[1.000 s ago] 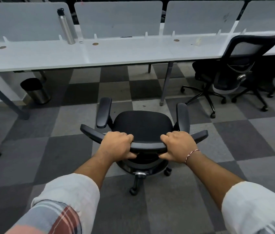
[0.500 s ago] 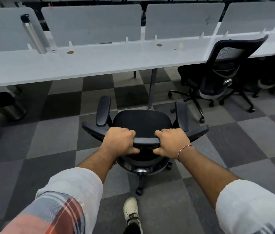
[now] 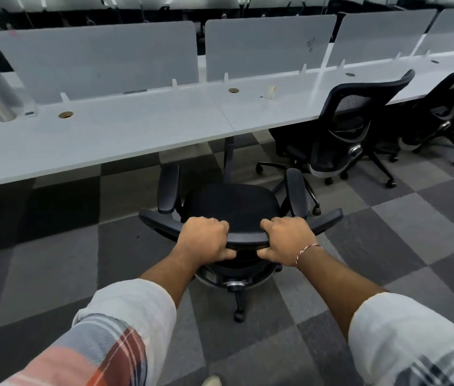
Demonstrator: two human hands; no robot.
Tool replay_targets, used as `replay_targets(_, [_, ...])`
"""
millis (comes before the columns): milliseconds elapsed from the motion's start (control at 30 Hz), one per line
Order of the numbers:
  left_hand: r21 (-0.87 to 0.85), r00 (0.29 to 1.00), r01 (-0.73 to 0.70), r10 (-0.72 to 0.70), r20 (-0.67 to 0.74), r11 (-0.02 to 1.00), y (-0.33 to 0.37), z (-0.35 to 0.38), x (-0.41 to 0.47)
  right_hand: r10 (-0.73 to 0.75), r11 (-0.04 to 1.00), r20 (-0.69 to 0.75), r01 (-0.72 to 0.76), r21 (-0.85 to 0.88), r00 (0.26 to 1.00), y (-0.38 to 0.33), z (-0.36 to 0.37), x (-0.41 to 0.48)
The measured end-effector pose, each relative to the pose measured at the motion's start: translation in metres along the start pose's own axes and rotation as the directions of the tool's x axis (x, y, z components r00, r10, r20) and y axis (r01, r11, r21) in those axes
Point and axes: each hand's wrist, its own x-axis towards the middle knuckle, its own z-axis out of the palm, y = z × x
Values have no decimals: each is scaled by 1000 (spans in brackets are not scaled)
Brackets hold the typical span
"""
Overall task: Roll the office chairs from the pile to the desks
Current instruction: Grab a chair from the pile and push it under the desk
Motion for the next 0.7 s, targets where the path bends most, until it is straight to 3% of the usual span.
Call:
replay_targets(400, [-1, 998, 67, -67, 10, 998, -1, -1, 73, -40, 999, -30, 40, 8, 999, 56, 7, 56])
replay_targets(700, [21, 979, 127, -129, 159, 992, 11, -8, 83, -118, 992, -69, 120, 29, 991, 69, 14, 58])
